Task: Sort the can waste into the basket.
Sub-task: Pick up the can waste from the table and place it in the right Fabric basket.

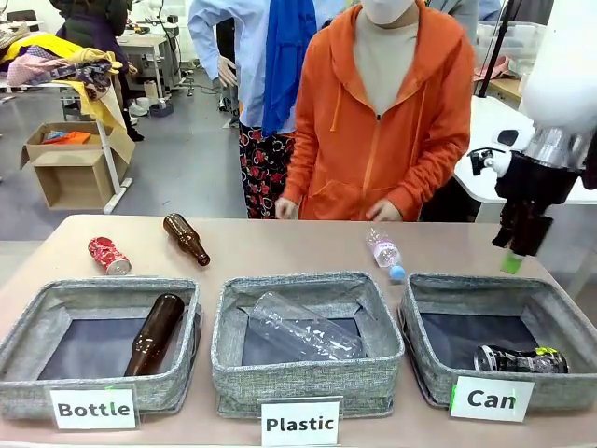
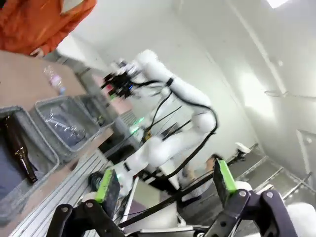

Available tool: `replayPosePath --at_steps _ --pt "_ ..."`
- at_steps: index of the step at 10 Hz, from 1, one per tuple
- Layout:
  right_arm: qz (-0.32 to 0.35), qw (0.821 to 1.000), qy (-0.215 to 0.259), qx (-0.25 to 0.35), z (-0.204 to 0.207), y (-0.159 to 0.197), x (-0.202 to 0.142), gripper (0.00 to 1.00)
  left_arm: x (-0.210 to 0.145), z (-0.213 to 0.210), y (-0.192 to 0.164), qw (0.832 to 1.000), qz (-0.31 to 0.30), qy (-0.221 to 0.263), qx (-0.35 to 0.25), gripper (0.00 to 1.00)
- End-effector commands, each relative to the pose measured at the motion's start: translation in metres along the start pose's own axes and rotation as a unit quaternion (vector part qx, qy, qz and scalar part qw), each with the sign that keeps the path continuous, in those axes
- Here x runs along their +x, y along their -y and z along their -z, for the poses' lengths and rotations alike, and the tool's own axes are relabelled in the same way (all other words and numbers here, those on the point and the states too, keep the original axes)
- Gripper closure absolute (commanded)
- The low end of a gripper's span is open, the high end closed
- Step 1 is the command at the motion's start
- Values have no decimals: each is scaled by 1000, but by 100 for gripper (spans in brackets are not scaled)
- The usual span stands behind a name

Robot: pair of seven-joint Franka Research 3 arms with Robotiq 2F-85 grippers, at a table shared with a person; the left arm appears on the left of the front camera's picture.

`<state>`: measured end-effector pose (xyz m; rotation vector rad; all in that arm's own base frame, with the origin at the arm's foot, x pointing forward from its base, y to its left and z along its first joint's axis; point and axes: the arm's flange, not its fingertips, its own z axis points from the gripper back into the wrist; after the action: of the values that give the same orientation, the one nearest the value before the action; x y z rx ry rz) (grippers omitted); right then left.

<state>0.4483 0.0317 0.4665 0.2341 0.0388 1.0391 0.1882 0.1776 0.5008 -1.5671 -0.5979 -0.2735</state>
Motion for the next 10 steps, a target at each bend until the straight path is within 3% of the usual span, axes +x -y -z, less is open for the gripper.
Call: replayPosePath --at_steps 1,3,4,5,6,7,8,10 --pt "164 982 59 78 -17 -18 11 0 38 77 10 995 12 -86 49 0" --pt "287 930 121 193 -21 -24 0 0 51 147 -3 984 16 -168 62 0" --pt "336 887 166 270 -19 -24 -12 0 55 177 -18 978 4 -207 41 0" --pt "426 820 210 320 -13 -20 -22 0 60 195 -33 975 -6 -222 27 0" --pt "466 767 257 359 -9 -19 -37 0 62 207 -45 971 -30 -236 23 0" --pt "479 737 292 376 -5 -18 -55 0 59 212 -55 970 -51 -235 29 0" --pt "470 722 322 393 -3 -18 -75 0 61 212 -70 973 -71 -212 57 0" --pt "462 725 331 389 4 -18 -89 0 67 215 -94 979 -94 -167 72 0"
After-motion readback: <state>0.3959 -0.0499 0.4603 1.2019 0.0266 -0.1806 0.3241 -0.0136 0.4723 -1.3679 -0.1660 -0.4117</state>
